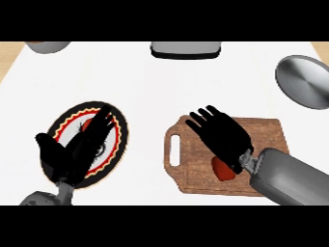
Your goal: Pick the bell pepper from the cutting board and place it in the pan
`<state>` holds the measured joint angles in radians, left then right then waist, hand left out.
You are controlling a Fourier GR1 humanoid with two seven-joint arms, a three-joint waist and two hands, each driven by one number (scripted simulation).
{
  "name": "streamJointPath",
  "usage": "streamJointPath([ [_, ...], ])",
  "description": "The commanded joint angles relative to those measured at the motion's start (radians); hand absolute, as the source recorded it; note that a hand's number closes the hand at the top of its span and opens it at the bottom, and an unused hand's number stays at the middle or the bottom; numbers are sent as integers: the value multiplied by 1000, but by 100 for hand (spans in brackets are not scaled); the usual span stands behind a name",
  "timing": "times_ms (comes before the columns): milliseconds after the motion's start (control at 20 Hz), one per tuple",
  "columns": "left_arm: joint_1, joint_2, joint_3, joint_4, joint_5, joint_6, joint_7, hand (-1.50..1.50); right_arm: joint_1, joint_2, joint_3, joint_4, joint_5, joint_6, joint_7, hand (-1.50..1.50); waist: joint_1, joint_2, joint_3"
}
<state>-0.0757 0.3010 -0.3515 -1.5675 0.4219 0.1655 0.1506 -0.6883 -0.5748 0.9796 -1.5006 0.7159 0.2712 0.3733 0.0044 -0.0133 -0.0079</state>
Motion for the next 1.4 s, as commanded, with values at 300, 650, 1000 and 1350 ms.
streamJointPath([
  [300, -56, 20, 62, 29, 30, -32, 23, 0, 15, 305, 154, 32, 17, 581, 526, -150, -11, 8, 5],
  [650, -21, -26, 29, 35, -11, -30, -7, 0, 185, 477, 130, 5, 76, 661, 758, -150, -14, 8, 7],
  [1000, -22, -39, 49, 21, -37, -24, 5, 0, 170, 421, 105, 87, 219, 615, 636, -150, -4, 12, 8],
  [1350, 29, -62, 14, -44, -73, -8, 25, 0, 227, 408, 124, 93, 359, 615, 639, -150, -1, 11, 8],
])
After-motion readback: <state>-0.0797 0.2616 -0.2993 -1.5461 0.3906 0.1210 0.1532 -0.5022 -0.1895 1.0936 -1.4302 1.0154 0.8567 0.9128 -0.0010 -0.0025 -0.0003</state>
